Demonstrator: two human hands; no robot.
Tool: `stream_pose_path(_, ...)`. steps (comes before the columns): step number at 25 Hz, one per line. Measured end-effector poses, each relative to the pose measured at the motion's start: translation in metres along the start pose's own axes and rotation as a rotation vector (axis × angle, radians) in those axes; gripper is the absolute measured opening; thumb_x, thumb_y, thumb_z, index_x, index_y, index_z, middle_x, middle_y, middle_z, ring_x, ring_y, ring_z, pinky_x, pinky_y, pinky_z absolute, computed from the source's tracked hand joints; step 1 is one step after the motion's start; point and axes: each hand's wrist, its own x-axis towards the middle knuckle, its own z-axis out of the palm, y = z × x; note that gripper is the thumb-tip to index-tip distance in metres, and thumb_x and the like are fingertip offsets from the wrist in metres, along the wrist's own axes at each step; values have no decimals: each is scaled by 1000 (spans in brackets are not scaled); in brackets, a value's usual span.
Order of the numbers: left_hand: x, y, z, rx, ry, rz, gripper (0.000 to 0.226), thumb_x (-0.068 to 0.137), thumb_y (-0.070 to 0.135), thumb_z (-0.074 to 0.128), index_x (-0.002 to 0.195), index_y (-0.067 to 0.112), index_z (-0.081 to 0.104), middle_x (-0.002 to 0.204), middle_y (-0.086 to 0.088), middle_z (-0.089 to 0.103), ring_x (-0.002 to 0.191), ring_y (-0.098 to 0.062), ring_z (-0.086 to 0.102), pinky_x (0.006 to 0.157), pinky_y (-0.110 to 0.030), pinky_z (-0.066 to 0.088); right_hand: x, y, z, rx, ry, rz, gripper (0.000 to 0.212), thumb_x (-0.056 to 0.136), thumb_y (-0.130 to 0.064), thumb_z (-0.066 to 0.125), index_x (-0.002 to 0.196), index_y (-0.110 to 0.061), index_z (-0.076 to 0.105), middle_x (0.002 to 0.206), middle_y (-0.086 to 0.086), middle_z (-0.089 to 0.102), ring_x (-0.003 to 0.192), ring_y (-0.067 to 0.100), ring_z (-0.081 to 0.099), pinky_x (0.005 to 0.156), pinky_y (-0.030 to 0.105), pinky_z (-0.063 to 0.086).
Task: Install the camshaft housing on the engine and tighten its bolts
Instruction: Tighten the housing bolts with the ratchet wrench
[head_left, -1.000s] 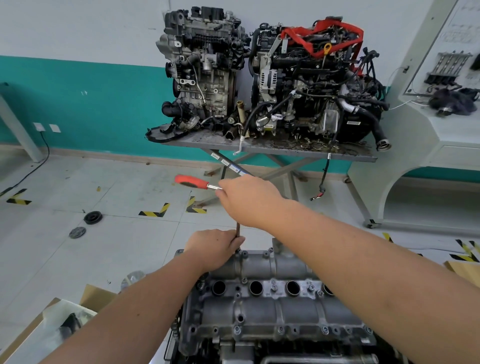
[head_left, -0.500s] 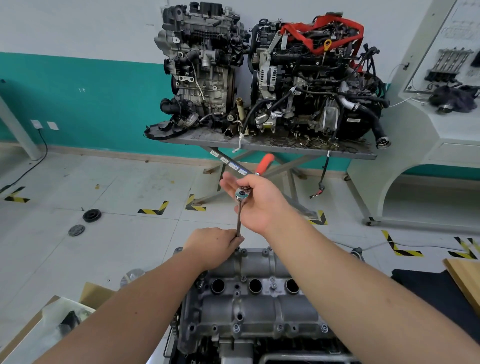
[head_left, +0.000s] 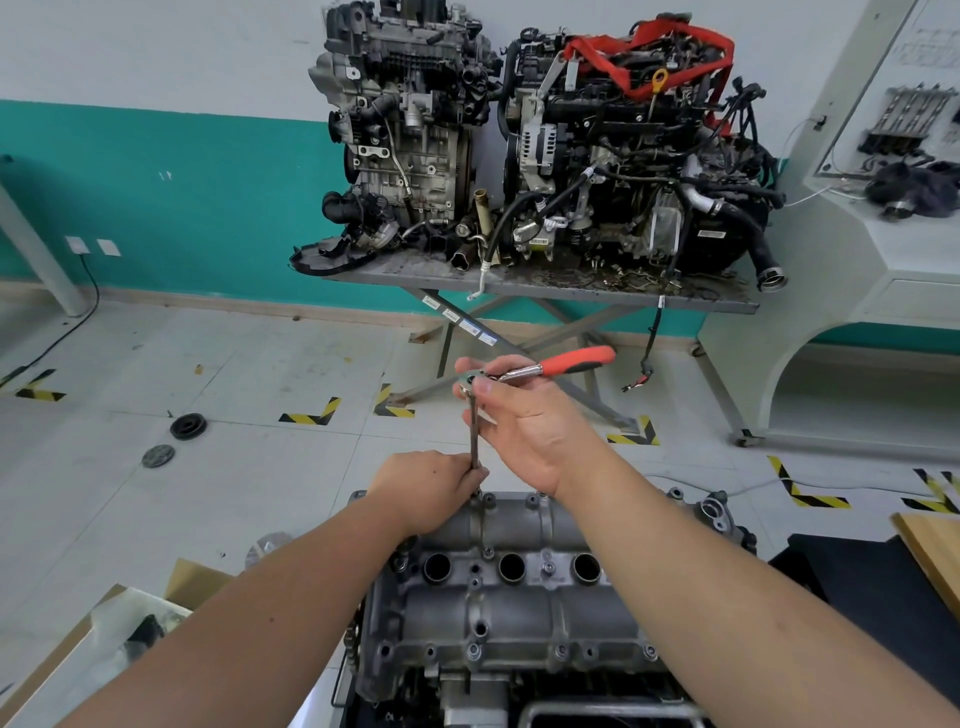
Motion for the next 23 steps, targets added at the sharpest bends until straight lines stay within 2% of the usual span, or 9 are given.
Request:
stream_pose_path(4, -2, 2, -3, 2, -6, -13, 42, 102, 57, 19, 72, 33, 35, 66, 10, 48, 68, -22, 53, 61, -35, 37, -11, 28, -1, -666, 129, -457, 17, 95, -23, 65, 103, -34, 76, 118, -3, 71, 114, 14, 64, 101, 37, 49)
stream_pose_path(7, -2, 5, -3, 44, 3, -9, 34, 103, 43, 27, 74, 29, 38, 70, 7, 53, 66, -21, 51, 62, -34, 38, -7, 19, -13, -1348, 10, -1011, 25, 87, -1, 72, 109, -11, 77, 131, 11, 65, 119, 31, 59, 99, 42, 48)
stream_pose_path(9, 1, -1, 3, -42, -7, -63, 20, 100, 31, 41, 92, 20, 56, 81, -2, 63, 72, -25, 57, 63, -30, 40, -2, 8, -9, -1684, -90, -1128, 31, 82, 6, 63, 106, -8, 76, 127, 11, 67, 114, 35, 62, 91, 43, 51)
stream_pose_path(12, -1, 4, 6, -377, 139, -55, 37, 99, 25, 55, 117, -7, 59, 100, -22, 69, 91, -38, 65, 61, -12, 36, 0, -9, 4, -2026, -229, -1045, 45, 92, -18, 44, 133, -11, 60, 119, 11, 64, 102, 32, 60, 89, 44, 48)
stream_pose_path(14, 3, 10, 9, -237, 287, -1, 46, 91, 19, 66, 116, -17, 52, 95, -31, 66, 87, -43, 65, 71, -27, 53, 0, -22, 7, -2145, -422, -861, 59, 99, -40, 37, 152, -14, 38, 125, 10, 57, 106, 31, 56, 93, 45, 45)
stream_pose_path(16, 3, 8, 4, -102, 232, 75, 40, 97, 40, 48, 115, 6, 58, 98, -15, 66, 94, -37, 65, 80, -43, 52, 4, -37, 7, -2249, -582, -692, 67, 101, -51, 31, 159, -21, 17, 137, 7, 48, 116, 28, 50, 99, 43, 43)
stream_pose_path(18, 3, -1, 7, -53, 87, 8, 43, 95, 61, 23, 84, 31, 52, 80, 8, 56, 85, -23, 64, 71, -35, 44, 8, -48, 8, -2285, -654, -619, 66, 103, -52, 27, 160, -26, 7, 144, 4, 42, 121, 24, 47, 100, 40, 42)
stream_pose_path(20, 2, -3, 8, -92, 83, -2, 40, 97, 61, 25, 76, 33, 46, 69, 11, 43, 71, -19, 58, 64, -31, 37, 9, -53, 12, -2285, -718, -598, 63, 105, -50, 25, 159, -29, 4, 145, 1, 41, 120, 22, 46, 97, 38, 42)
stream_pose_path(23, 0, 5, 1, -142, 77, 27, 40, 103, 53, 31, 91, 25, 57, 72, 8, 55, 66, -16, 50, 62, -27, 33, 12, -59, 22, -2351, -724, -566, 54, 106, -48, 21, 158, -32, 15, 137, -3, 48, 116, 21, 49, 94, 40, 43)
